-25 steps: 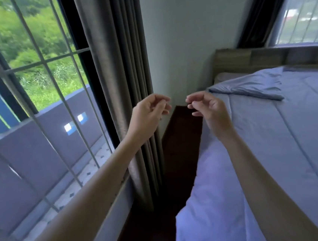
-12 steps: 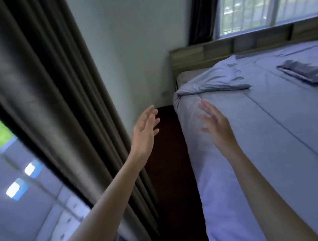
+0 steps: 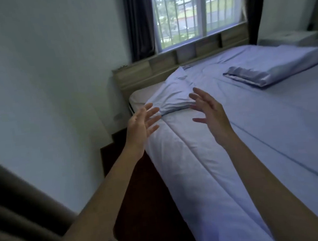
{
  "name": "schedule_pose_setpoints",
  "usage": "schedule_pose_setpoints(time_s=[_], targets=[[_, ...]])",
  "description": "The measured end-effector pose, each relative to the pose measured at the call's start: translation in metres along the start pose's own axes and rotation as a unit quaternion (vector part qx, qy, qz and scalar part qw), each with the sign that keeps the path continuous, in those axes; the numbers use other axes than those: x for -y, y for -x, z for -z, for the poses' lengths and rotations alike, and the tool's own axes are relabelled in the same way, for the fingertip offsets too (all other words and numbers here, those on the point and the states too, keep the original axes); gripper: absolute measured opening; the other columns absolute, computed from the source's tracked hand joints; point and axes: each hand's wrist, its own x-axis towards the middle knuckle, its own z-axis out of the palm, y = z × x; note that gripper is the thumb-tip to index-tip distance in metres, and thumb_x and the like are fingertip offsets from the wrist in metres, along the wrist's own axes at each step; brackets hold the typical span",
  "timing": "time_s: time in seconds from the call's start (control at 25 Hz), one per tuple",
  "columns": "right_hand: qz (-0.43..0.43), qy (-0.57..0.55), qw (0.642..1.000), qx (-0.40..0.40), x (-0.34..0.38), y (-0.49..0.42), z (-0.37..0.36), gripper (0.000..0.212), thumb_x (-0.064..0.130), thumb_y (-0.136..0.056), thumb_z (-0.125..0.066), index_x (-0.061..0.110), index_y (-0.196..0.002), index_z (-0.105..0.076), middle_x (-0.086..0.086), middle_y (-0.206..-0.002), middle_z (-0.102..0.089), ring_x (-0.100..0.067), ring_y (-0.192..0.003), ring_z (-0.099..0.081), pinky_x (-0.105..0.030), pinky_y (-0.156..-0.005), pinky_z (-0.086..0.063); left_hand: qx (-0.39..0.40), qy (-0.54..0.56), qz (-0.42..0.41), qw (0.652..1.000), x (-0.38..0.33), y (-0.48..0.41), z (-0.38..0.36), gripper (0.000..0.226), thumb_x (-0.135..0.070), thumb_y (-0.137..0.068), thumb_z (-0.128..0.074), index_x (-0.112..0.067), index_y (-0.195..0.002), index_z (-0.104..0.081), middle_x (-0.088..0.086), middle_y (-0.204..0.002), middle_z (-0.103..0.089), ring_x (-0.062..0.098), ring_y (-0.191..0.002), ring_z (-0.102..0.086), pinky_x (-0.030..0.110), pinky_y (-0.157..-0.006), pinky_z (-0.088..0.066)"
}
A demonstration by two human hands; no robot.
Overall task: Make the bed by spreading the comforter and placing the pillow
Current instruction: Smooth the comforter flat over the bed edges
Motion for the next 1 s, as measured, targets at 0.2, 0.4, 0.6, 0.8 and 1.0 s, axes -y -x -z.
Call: schedule_pose_setpoints(time_s=[0.2, 0.4, 0.6, 0.8, 1.0], targets=[[0.014, 0.035, 0.998, -0.045, -0.027, -0.089, -0.041, 0.034, 0.024, -0.1, -0.044, 0.028, -0.133, -0.051, 0.006, -0.127, -0.062, -0.013, -0.109, -0.063, -0.035, -0.083, -0.052, 0.049, 0.011, 0.006, 0.999, 0.008, -0.125, 0.029, 0.027, -0.03, -0.102, -0.034, -0.022, -0.105, -0.06, -0.004, -0.098, -0.069, 0.012, -0.085, -0.067, 0.029, -0.077, -0.052], [0.025, 0.056, 0.996, -0.068, -0.045, -0.174, -0.096, 0.032, 0.022, -0.1, -0.044, 0.024, -0.131, -0.052, 0.001, -0.124, -0.064, -0.015, -0.106, -0.065, -0.03, -0.077, -0.054, 0.054, -0.017, 0.012, 0.998, 0.011, -0.24, 0.079, 0.031, -0.029, -0.102, -0.034, -0.017, -0.111, -0.06, -0.002, -0.096, -0.07, 0.015, -0.087, -0.067, 0.032, -0.079, -0.052], [0.001, 0.073, 0.992, -0.099, -0.088, -0.238, -0.108, 0.032, 0.023, -0.1, -0.044, 0.022, -0.131, -0.053, -0.002, -0.125, -0.064, -0.017, -0.106, -0.064, -0.027, -0.074, -0.053, 0.074, -0.052, 0.036, 0.995, 0.038, -0.324, 0.097, 0.024, -0.024, -0.101, -0.037, -0.018, -0.107, -0.059, -0.002, -0.094, -0.068, 0.014, -0.085, -0.065, 0.029, -0.075, -0.051], [-0.029, 0.068, 0.986, -0.147, -0.132, -0.324, -0.089, 0.029, 0.024, -0.099, -0.046, 0.023, -0.126, -0.056, -0.003, -0.123, -0.065, -0.021, -0.108, -0.064, -0.029, -0.072, -0.053, 0.122, -0.136, 0.059, 0.981, 0.068, -0.417, 0.085, 0.024, -0.017, -0.101, -0.039, -0.014, -0.112, -0.059, -0.002, -0.094, -0.068, 0.018, -0.089, -0.065, 0.032, -0.079, -0.051], [-0.043, 0.065, 0.976, -0.203, -0.172, -0.406, -0.071, 0.023, 0.024, -0.098, -0.046, 0.023, -0.118, -0.058, -0.001, -0.117, -0.067, -0.02, -0.105, -0.065, -0.04, -0.08, -0.054, 0.223, -0.261, 0.033, 0.939, 0.102, -0.503, 0.053, 0.022, -0.016, -0.099, -0.043, -0.015, -0.112, -0.06, -0.003, -0.095, -0.068, 0.013, -0.085, -0.065, 0.027, -0.077, -0.05]])
